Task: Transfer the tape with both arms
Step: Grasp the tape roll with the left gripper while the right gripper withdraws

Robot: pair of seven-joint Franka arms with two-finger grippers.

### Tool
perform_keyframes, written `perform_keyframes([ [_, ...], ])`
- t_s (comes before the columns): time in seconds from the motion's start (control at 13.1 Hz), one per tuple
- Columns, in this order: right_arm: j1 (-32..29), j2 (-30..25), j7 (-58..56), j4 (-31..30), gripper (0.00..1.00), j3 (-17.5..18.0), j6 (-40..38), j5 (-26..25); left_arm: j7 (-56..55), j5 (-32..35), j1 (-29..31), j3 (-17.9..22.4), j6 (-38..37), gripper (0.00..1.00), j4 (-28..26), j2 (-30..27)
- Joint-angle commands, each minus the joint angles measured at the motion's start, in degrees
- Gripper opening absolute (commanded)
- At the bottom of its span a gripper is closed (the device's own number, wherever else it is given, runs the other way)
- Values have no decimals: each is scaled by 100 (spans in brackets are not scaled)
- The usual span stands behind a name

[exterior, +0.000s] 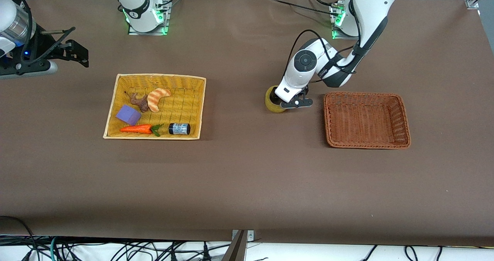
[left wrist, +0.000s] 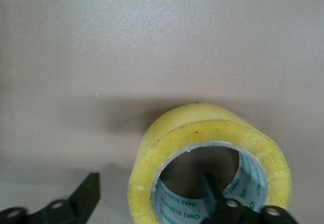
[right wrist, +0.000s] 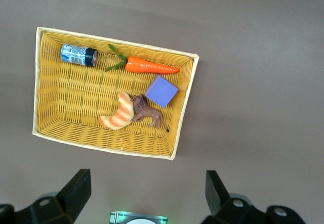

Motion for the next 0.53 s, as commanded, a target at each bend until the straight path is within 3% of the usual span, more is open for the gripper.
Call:
perform_keyframes([
  [0.0,3,39,0,138,100,51,-83,9,-146,433,72,62,134,48,22,152],
  [0.15,3,39,-44,138,100,51,-92,0,-181,469,81,132,178,6,30,153],
  [0.23,-6,39,-44,138,100,43,-92,9,-199,408,90,159,169,0,65,135],
  [0.46,-6,39,-53,138,100,34,-92,0,-76,-3,274,115,-154,0,328,22],
])
